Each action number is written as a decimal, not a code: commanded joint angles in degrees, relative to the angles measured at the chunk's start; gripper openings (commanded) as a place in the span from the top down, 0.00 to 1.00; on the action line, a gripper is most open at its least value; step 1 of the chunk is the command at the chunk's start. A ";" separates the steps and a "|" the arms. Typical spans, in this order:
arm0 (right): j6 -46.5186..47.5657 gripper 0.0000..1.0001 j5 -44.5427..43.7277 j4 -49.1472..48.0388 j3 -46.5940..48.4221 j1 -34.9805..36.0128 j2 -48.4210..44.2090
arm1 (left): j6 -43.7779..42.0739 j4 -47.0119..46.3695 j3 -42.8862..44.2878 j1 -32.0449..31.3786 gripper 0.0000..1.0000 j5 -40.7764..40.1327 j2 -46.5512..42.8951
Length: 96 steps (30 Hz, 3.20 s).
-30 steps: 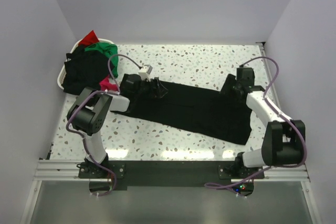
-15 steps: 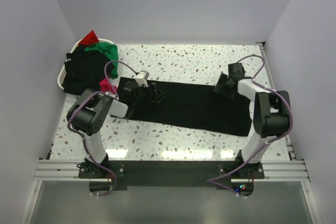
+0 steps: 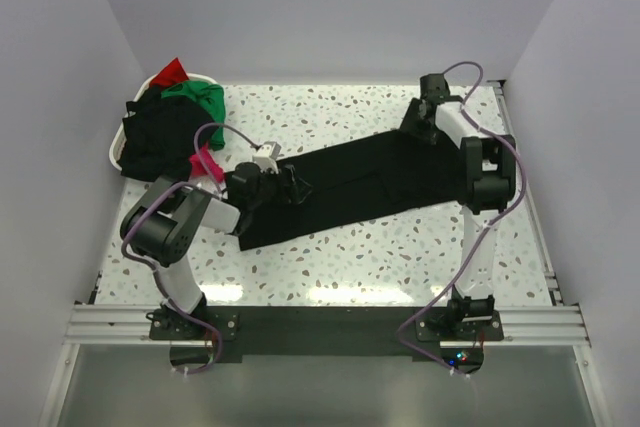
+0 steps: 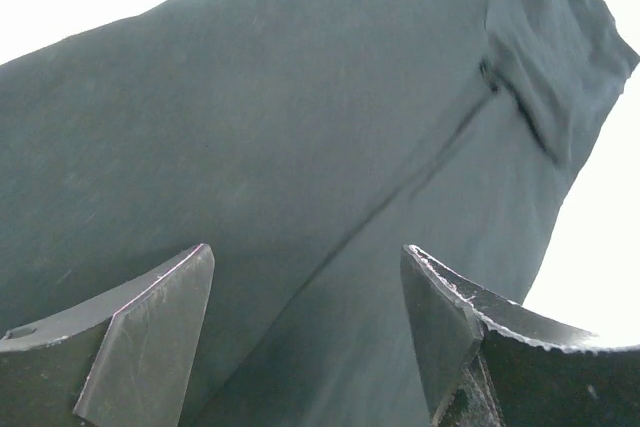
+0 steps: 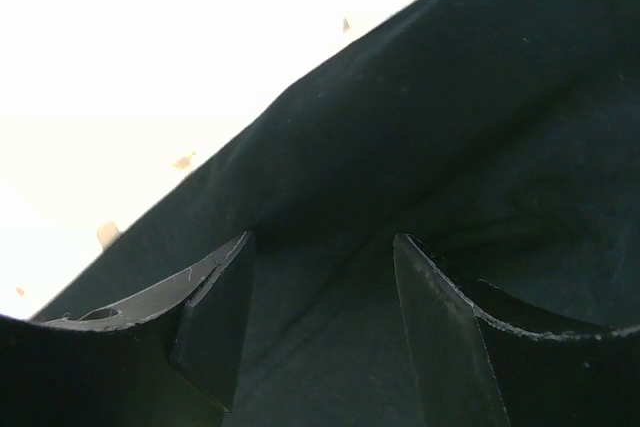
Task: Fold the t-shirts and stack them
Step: Fold the tshirt
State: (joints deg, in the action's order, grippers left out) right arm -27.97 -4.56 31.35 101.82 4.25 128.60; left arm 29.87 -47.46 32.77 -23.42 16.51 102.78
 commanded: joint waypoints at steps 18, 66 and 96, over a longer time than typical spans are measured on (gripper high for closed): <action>7.84 0.37 11.49 5.66 10.26 0.23 -7.11 | -5.34 11.42 -5.79 -0.75 0.16 -9.39 -16.47; 8.72 0.37 5.86 11.36 15.24 4.10 12.11 | 7.48 4.05 -27.94 -14.28 0.14 -13.88 -17.88; 11.18 0.25 14.93 10.66 33.97 9.81 23.19 | 22.96 0.27 -17.13 -38.37 0.14 -19.41 -3.46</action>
State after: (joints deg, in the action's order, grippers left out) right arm -16.62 6.15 41.01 135.15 12.88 147.76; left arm 51.99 -62.06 16.86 -60.23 -2.48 97.65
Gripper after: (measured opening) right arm 0.750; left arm 0.857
